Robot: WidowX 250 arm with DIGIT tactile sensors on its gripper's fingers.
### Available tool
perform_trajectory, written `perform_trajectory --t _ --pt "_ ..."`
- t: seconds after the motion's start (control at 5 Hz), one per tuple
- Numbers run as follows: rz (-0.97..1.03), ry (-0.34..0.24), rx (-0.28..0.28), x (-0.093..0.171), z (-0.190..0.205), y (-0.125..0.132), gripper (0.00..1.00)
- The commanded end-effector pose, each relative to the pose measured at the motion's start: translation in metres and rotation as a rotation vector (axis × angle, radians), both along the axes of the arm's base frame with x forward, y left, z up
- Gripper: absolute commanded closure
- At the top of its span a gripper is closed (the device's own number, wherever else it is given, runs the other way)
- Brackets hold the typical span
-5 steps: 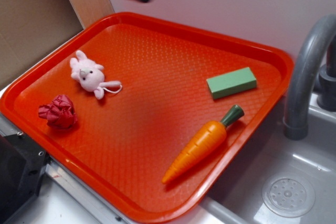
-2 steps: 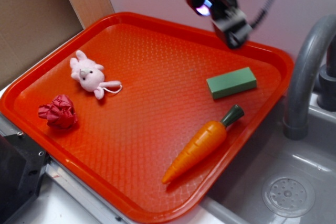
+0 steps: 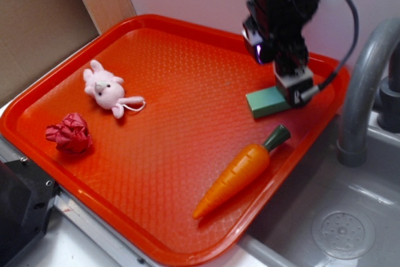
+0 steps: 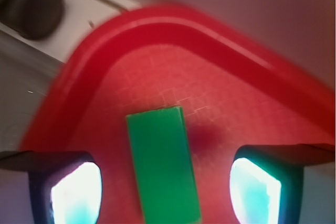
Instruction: Grab the green block.
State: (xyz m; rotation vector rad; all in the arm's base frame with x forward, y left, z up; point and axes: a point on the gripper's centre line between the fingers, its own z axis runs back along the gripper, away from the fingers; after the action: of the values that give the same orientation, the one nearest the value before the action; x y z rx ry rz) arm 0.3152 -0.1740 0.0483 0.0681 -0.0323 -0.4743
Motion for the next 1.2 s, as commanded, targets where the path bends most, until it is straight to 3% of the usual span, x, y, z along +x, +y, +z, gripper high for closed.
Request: perform_trajectory --t 0.0,0.2,0.4,0.6,0.8,1.0 --pt "-0.018 0.038 -0.006 0.000 -0.021 -0.001 0.00" --pt "-0.059 0.045 -0.008 0.000 -0.025 -0.011 0.27" --pt "-0.041 0.036 0.008 -0.002 -0.012 -0.013 1.00" --pt "-0.008 0.024 0.028 -0.008 0.018 -0.015 1.00" --pt "0.106 0.068 0.042 -0.021 0.068 -0.018 1.00" --pt "0.195 0.067 0.004 -0.029 0.105 -0.010 1.00"
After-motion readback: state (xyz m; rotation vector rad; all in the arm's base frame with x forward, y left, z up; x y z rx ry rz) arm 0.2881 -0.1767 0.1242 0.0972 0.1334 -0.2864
